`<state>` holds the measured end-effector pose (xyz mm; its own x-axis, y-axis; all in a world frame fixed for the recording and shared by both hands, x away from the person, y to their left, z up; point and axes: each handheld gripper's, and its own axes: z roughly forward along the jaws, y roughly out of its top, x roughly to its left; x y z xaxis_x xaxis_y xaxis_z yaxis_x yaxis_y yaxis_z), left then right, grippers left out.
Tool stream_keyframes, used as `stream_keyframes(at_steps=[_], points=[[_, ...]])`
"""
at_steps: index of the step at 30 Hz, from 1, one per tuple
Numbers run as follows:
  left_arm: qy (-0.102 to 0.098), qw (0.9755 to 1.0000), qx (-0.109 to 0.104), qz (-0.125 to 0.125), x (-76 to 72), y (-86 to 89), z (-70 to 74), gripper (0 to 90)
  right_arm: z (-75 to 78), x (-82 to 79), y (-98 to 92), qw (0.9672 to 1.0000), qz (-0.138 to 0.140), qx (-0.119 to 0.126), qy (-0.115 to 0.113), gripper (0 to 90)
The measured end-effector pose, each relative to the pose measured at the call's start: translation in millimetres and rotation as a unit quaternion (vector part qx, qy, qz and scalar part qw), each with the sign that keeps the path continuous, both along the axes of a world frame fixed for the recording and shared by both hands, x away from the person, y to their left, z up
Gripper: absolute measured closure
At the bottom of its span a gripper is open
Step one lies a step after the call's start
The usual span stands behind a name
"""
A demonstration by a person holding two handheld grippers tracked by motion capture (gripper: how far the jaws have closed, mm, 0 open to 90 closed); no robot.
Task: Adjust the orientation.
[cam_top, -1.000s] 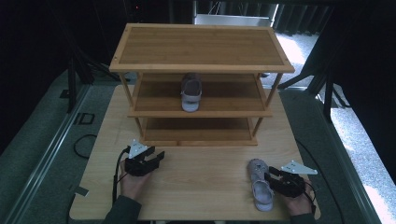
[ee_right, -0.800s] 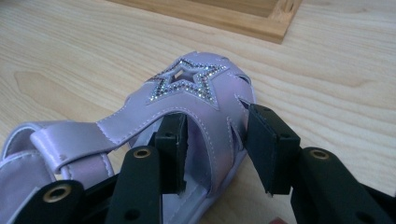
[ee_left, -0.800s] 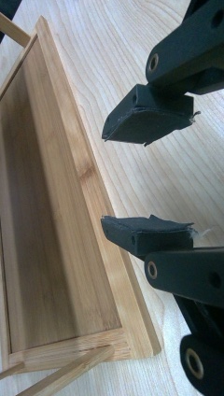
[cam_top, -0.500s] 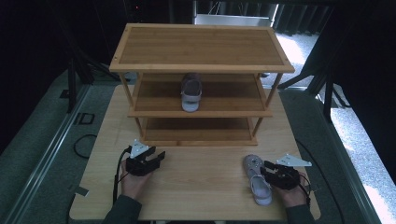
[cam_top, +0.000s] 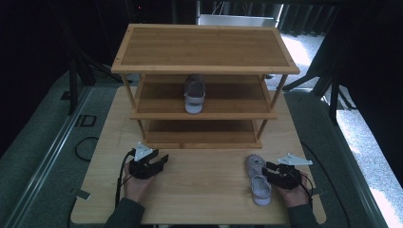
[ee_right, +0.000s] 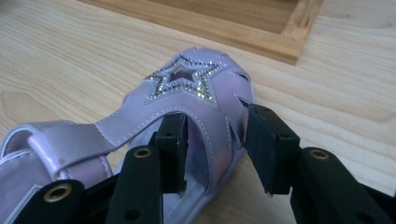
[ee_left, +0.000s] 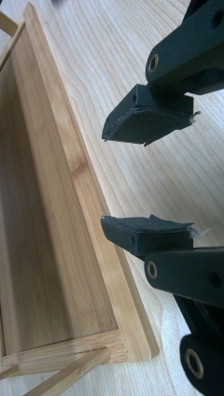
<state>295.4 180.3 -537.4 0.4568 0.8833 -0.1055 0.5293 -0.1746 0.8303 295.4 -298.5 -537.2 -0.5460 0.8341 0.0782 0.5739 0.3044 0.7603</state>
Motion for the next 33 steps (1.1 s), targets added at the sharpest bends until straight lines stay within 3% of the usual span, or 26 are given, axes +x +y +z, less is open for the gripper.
stream_keyframes(at_steps=[8,14,24,33], points=[[0.001,1.0000,-0.002,0.003,0.1,1.1,-0.8,51.9,9.9,-14.7,-2.1,0.9996,-0.027,-0.003,-0.006,54.4],[-0.002,1.0000,-0.002,0.004,-0.4,1.8,0.0,51.9,24.4,-30.8,-8.1,0.9980,-0.045,0.040,-0.020,53.7],[-0.002,1.0000,-0.002,0.004,-1.3,1.4,0.0,51.9,31.8,-52.7,-3.0,0.9971,-0.037,0.060,-0.029,54.8],[-0.003,1.0000,-0.002,0.004,-1.5,2.1,0.3,51.9,20.7,-52.7,8.5,0.9996,-0.010,0.026,0.000,58.1]])
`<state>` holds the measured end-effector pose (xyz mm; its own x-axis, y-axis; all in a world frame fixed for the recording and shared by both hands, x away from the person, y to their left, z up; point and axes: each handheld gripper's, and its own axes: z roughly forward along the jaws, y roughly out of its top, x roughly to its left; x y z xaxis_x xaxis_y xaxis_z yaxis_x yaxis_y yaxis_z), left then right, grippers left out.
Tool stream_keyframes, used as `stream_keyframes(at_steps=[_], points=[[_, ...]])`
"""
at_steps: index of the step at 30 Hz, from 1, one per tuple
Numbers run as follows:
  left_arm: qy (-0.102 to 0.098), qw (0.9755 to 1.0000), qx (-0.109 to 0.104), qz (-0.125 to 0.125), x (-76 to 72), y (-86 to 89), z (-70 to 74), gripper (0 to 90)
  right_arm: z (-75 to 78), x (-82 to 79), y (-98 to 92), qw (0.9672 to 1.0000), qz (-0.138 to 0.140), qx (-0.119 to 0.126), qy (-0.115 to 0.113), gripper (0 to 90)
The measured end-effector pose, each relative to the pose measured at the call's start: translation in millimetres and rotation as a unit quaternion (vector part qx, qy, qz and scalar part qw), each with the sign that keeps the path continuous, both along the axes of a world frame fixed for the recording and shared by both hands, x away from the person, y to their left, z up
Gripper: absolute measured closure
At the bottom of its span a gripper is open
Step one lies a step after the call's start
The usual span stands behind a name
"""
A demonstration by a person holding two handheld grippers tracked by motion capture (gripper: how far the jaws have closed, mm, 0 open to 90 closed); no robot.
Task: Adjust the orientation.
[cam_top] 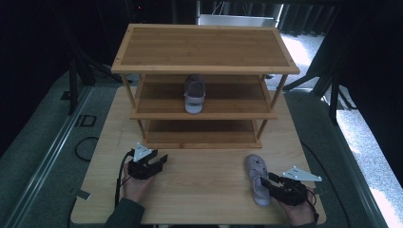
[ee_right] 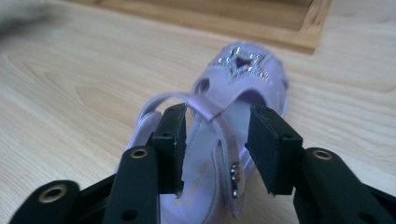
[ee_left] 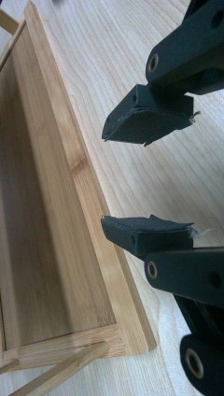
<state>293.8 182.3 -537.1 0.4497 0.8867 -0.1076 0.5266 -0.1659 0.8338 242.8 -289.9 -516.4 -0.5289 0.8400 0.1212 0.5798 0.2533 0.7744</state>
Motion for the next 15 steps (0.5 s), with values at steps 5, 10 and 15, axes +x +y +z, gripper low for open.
stream_keyframes(at_steps=[5,10,15], points=[[0.001,1.0000,0.001,-0.001,0.4,0.3,-0.3,51.9,-4.9,3.4,2.8,0.9998,-0.002,-0.019,0.006,73.1],[0.002,1.0000,0.002,-0.001,0.5,0.1,-0.5,51.9,-3.3,2.4,1.9,0.9999,0.000,-0.016,-0.002,78.6],[0.002,1.0000,0.003,0.000,1.0,0.1,-0.5,51.9,0.5,2.1,2.3,0.9997,0.001,-0.013,-0.019,80.2]])
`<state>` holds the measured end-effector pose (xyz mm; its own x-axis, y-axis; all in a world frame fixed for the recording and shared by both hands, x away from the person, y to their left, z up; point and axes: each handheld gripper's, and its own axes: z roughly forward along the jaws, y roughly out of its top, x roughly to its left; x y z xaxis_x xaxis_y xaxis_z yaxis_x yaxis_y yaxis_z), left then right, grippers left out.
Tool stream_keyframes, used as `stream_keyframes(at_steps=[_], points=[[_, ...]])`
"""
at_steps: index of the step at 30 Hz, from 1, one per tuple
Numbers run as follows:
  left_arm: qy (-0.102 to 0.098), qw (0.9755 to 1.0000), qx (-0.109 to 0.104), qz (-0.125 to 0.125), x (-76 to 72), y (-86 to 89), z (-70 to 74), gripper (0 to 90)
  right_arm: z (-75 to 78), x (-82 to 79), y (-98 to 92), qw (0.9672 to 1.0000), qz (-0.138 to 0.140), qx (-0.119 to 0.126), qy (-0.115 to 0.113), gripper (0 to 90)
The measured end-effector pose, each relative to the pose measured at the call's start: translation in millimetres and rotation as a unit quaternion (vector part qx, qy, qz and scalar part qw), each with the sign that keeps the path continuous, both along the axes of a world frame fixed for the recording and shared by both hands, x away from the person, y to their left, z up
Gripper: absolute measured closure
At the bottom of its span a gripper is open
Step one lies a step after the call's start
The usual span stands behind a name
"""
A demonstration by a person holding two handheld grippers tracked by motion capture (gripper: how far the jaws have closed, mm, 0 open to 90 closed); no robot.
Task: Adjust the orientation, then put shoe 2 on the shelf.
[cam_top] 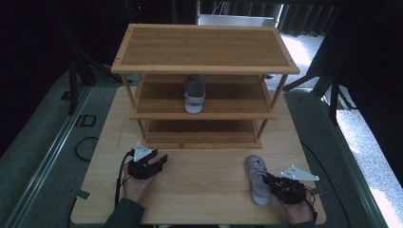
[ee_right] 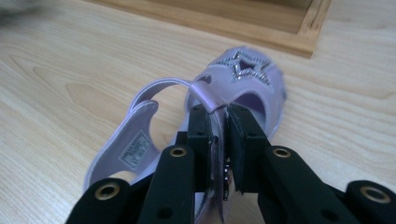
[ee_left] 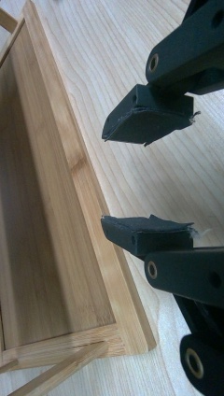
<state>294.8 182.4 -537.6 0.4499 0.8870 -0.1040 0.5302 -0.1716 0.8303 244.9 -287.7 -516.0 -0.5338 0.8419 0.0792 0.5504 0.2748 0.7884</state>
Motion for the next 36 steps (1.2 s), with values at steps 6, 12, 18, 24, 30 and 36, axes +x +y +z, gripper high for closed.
stream_keyframes(at_steps=[6,12,18,24,30,36], points=[[0.001,1.0000,0.000,0.000,0.4,-0.7,-0.8,51.9,4.1,1.8,0.7,0.9999,0.002,0.007,-0.015,81.4],[0.002,1.0000,0.001,0.000,0.4,-0.7,-1.2,51.9,8.3,2.9,1.7,0.9997,0.003,0.011,-0.023,81.8],[0.002,1.0000,0.002,-0.001,0.4,-1.0,-1.6,51.9,14.1,3.3,3.9,0.9992,0.005,0.018,-0.035,81.9],[0.003,1.0000,0.003,-0.001,0.3,-1.2,-2.0,51.9,20.4,6.3,9.1,0.9987,0.013,0.021,-0.044,82.0],[0.003,1.0000,0.003,-0.001,-0.7,-1.2,-2.1,51.9,25.5,9.4,14.7,0.9982,0.022,0.024,-0.051,82.3],[0.002,1.0000,0.003,0.000,-0.9,-0.3,-1.5,51.9,30.2,13.3,19.5,0.9977,0.030,0.029,-0.054,82.3]])
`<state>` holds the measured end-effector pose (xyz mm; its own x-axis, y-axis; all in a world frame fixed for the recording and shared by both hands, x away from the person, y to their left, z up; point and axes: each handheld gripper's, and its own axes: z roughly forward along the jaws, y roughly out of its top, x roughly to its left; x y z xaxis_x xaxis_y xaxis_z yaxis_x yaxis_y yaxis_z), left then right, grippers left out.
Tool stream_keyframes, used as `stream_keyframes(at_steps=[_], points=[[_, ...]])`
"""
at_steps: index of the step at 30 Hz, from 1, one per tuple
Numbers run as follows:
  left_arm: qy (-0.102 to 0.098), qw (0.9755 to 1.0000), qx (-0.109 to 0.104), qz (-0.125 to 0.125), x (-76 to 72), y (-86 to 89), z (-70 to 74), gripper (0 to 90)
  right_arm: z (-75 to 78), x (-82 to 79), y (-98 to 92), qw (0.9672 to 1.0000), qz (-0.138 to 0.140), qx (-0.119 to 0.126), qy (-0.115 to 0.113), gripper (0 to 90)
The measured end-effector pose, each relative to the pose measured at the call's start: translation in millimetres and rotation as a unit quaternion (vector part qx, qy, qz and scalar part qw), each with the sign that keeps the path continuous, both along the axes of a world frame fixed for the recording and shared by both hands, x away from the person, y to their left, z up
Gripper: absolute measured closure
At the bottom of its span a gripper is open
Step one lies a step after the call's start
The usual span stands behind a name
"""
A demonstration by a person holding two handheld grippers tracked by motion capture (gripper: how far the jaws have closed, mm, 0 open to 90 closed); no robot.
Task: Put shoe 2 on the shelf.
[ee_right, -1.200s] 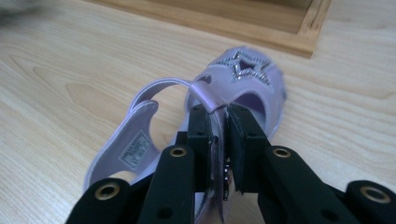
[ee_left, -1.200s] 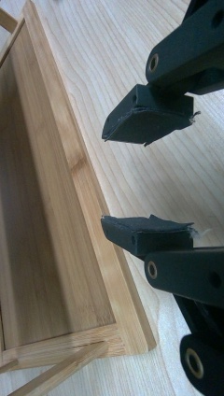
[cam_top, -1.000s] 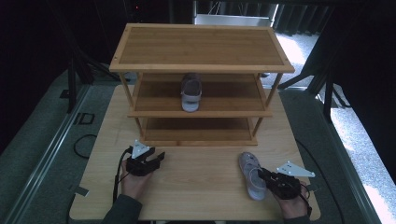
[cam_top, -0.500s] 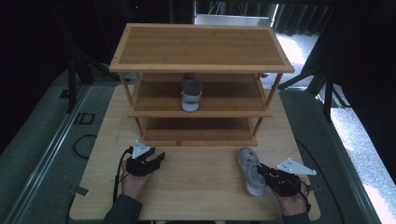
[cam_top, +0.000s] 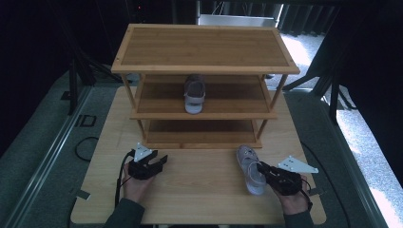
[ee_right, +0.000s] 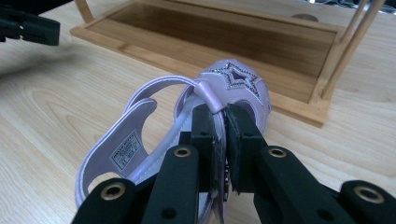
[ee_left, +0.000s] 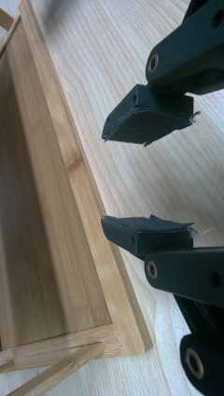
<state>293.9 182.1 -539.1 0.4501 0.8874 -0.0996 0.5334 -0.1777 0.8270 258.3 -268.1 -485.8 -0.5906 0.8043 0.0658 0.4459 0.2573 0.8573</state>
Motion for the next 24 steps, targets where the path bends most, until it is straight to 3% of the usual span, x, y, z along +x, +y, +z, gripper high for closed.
stream_keyframes(at_steps=[6,24], points=[[0.001,1.0000,0.000,0.000,-0.1,-0.6,-0.3,51.9,6.6,6.7,3.6,0.9998,0.017,0.013,0.000,82.4],[0.001,1.0000,0.001,0.001,-0.3,-0.1,0.1,51.9,31.5,16.8,12.7,0.9984,0.050,0.016,-0.023,82.6]])
